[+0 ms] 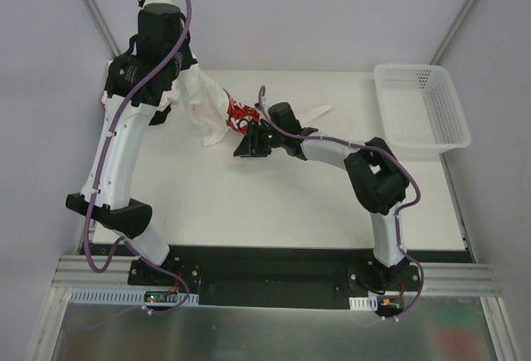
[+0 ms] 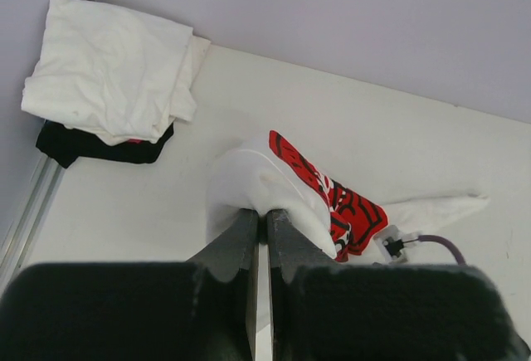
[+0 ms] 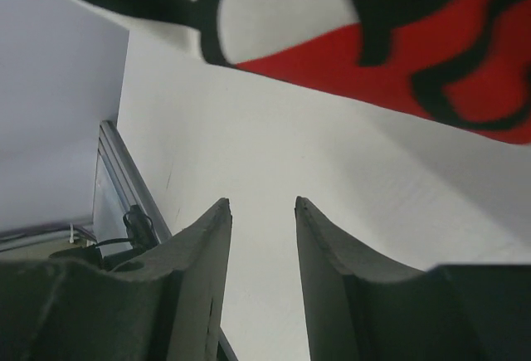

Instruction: Fold and stack the t-shirts

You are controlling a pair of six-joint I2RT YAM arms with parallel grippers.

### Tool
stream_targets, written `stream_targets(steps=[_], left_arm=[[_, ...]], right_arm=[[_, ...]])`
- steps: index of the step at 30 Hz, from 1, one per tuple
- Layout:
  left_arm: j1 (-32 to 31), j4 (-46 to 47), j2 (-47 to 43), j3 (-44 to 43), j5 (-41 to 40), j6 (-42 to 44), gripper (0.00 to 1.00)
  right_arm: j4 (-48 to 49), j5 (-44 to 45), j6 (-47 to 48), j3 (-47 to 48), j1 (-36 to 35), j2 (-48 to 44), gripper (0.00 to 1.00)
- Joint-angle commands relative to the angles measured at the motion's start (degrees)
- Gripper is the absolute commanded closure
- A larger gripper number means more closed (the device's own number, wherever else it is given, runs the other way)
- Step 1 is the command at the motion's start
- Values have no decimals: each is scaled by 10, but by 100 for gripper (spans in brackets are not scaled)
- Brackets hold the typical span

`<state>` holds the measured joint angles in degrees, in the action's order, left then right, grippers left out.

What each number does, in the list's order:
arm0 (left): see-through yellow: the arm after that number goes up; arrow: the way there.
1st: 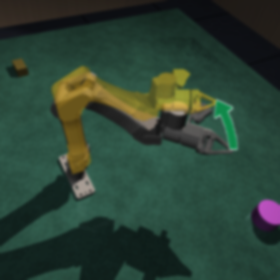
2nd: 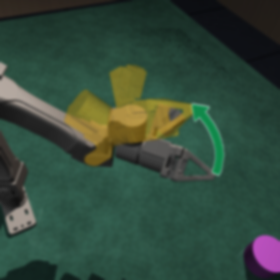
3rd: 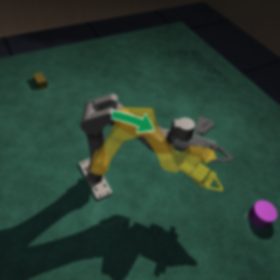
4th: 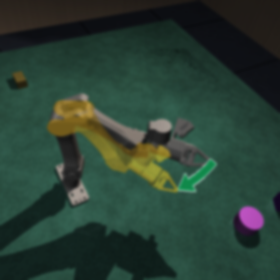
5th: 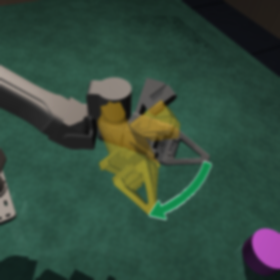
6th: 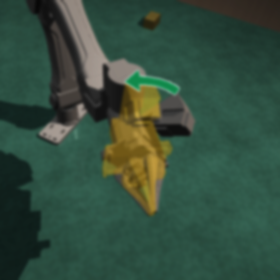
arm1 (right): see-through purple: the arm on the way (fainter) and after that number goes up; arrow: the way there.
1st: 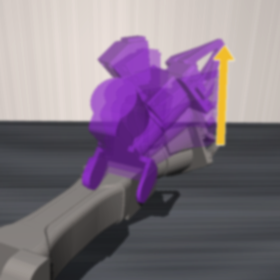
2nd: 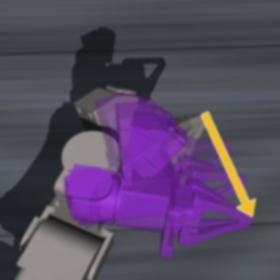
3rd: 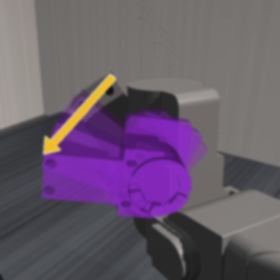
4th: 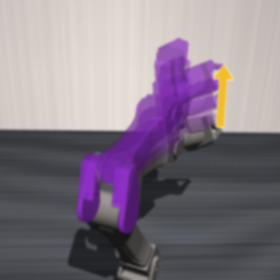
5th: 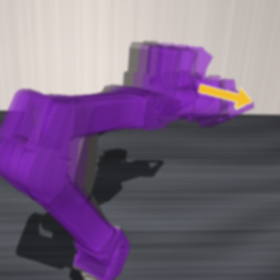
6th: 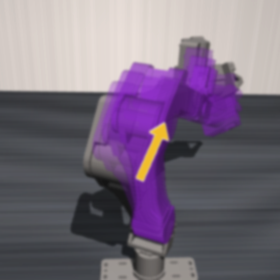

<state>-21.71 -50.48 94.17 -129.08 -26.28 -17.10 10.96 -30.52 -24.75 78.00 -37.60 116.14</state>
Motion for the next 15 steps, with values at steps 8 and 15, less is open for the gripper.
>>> stream_targets(steps=[8,15], left_arm=[[-3,7,-43,6,-33,15,100],[-3,6,-72,24,-30,15,100]], right_arm=[[-62,49,51,148,-23,102,60],[-79,75,59,252,45,163,59]])
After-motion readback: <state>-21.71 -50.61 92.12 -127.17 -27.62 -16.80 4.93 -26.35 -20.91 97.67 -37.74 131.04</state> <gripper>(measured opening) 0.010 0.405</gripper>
